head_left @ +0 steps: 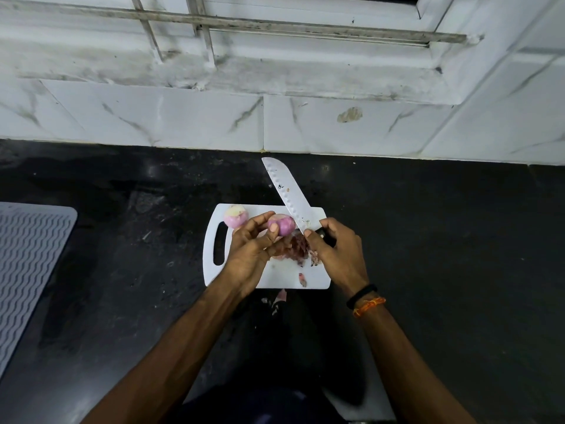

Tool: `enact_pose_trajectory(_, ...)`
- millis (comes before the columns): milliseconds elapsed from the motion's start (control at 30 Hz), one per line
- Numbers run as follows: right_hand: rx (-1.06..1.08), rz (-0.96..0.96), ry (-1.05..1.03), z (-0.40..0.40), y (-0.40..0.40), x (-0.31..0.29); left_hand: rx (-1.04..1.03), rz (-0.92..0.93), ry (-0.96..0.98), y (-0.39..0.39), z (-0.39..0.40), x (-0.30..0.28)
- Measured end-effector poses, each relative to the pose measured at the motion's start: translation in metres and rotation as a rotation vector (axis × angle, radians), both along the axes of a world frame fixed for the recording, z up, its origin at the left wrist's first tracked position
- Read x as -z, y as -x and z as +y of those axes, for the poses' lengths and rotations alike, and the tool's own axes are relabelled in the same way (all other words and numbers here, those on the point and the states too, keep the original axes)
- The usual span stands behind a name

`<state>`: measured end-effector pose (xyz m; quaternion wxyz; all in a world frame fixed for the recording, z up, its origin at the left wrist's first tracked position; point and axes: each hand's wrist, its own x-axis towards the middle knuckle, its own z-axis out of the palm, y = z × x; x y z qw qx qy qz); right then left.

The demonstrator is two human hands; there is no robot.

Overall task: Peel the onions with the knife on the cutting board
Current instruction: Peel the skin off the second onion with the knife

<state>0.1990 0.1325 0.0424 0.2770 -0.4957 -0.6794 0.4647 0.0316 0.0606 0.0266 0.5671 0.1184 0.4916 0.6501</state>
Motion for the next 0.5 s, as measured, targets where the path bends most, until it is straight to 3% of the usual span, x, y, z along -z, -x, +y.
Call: enact_pose_trajectory(500, -0.053, -0.056, -0.108, -0.009, 0.011, -0.006, -0.003, -0.043, -0.044, -0.004, -0.006, -0.007)
